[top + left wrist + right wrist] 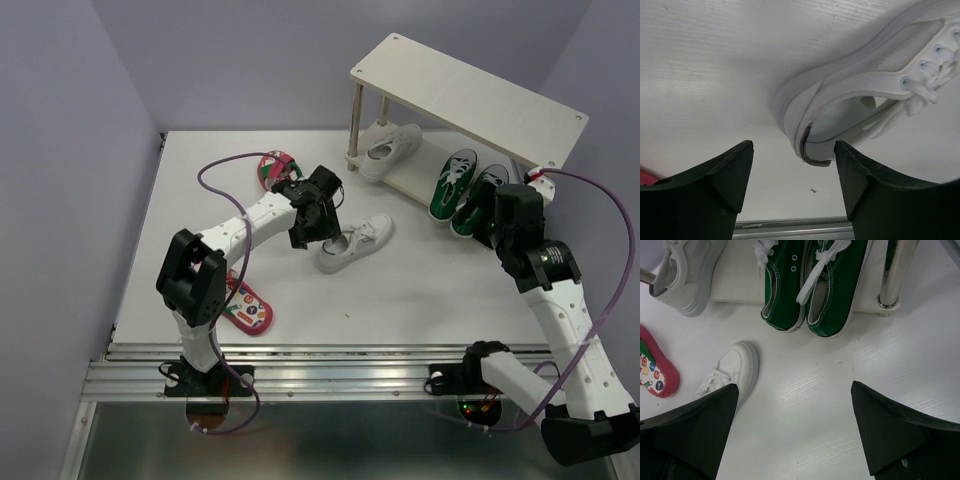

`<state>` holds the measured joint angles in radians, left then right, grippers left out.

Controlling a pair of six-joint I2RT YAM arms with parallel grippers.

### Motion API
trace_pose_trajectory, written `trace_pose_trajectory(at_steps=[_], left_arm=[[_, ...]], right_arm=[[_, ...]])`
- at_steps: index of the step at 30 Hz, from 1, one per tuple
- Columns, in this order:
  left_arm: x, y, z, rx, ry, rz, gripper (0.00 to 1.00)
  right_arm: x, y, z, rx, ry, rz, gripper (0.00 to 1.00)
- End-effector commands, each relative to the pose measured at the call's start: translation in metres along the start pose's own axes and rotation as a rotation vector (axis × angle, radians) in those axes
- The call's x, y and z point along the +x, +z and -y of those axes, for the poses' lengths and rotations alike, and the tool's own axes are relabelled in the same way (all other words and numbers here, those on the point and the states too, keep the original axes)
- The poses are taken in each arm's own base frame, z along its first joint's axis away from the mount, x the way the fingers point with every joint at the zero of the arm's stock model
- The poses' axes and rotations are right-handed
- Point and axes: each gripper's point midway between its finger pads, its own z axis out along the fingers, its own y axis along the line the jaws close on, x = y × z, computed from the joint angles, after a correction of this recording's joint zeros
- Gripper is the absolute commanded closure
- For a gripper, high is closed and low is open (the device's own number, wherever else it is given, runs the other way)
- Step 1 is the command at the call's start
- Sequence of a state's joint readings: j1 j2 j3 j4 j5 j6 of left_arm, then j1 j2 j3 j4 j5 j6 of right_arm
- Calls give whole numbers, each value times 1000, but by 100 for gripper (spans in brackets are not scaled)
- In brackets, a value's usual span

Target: Place and organize the shoes onto the shoe shelf

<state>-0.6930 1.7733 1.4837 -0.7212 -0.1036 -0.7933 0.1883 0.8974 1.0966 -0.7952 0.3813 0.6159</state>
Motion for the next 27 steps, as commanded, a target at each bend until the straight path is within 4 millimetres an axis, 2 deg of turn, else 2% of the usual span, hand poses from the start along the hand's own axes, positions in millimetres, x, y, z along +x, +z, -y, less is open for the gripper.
trace_pose_trajectory(at_steps=[1,6,10,13,14,18,22,27], left_arm=[[21,7,-7,-85,-18,-45,24],[34,19,-13,-107,-60,-55,33],[28,19,-12,-116,-75,-36,50],[20,11,-5,-96,-80,-16,83],[18,8,-3,-89,-83,-11,100],[2,-17,1,-90,-114,33,100],[-26,-55,12,-59,-186,110,100],[-37,-69,28,-1,-240,114,100]], right_arm=[[-9,0,0,0,-4,38,0],[-7,1,1,4,-4,32,0],[-7,2,0,0,-4,29,0],[-8,2,0,3,-4,31,0],[-8,1,0,2,-3,32,0],[-7,1,0,-1,2,28,0],[-4,1,-1,-8,10,20,0],[-8,-2,-2,-13,14,32,0]])
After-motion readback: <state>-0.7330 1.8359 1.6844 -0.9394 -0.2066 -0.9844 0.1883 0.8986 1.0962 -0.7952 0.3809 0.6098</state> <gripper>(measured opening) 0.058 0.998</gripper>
